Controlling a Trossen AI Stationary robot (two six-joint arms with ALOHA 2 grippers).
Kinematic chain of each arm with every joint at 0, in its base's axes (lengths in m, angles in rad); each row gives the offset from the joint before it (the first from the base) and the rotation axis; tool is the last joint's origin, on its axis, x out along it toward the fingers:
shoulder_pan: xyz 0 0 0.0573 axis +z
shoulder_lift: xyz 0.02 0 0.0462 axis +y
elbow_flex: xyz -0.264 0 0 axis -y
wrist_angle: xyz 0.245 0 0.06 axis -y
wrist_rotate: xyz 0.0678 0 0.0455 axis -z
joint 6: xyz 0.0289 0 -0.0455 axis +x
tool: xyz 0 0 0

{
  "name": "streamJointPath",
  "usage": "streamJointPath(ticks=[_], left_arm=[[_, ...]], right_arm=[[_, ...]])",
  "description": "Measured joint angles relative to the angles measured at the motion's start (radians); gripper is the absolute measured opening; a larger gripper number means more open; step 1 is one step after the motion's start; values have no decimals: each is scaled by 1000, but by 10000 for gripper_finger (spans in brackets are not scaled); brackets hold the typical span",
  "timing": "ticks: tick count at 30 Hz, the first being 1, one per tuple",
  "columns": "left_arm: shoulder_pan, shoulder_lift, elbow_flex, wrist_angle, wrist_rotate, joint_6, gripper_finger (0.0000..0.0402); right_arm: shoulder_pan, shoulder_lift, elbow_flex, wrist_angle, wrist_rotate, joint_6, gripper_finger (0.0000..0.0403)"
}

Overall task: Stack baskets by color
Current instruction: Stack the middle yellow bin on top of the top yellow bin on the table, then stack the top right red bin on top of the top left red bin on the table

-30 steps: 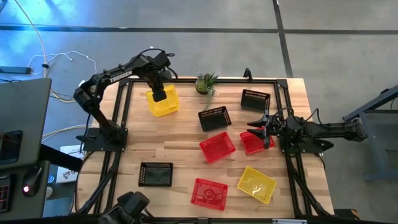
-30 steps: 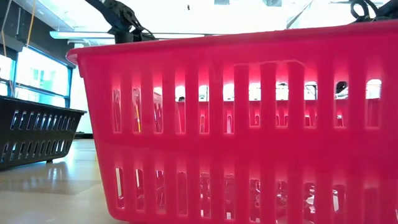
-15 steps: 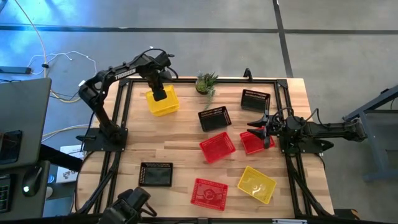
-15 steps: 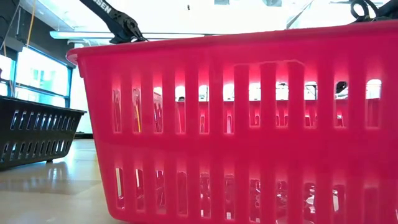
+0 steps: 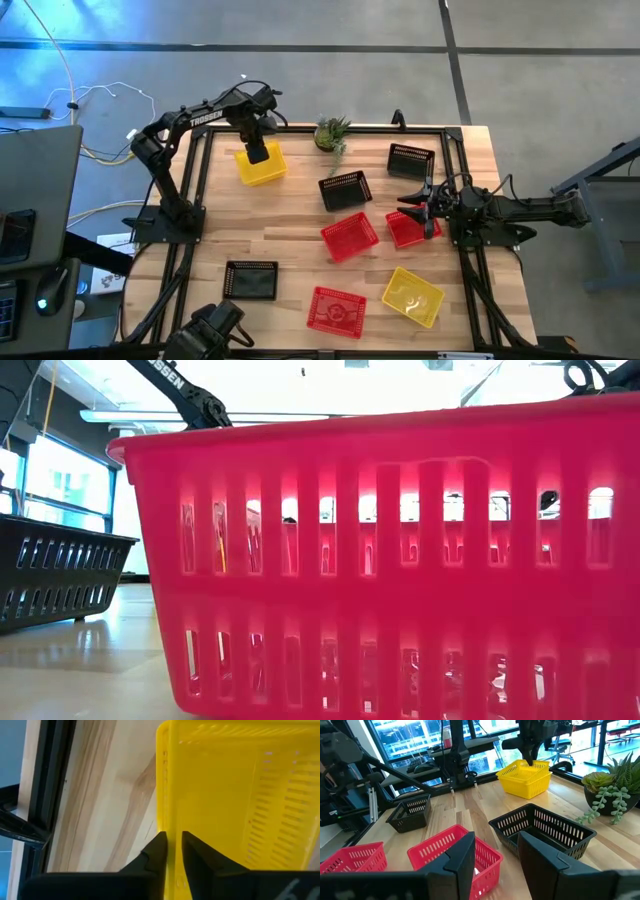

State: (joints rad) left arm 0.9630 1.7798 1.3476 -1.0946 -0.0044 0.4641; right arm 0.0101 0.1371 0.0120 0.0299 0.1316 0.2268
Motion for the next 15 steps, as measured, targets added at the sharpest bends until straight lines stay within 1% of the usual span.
streamJointPath(ticks=[3, 7, 12, 15], left_arm=[[0, 0, 0, 0, -7, -8, 71], [0, -15, 0, -1, -7, 3, 85], [0, -78, 0, 0, -7, 8, 86], [-5, -126, 0, -2, 9, -37, 84]], right_arm=[[0, 0, 0, 0, 0, 0, 138], [0, 0, 0, 0, 0, 0, 138], [0, 0, 0, 0, 0, 0, 138], [0, 0, 0, 0, 0, 0, 138]])
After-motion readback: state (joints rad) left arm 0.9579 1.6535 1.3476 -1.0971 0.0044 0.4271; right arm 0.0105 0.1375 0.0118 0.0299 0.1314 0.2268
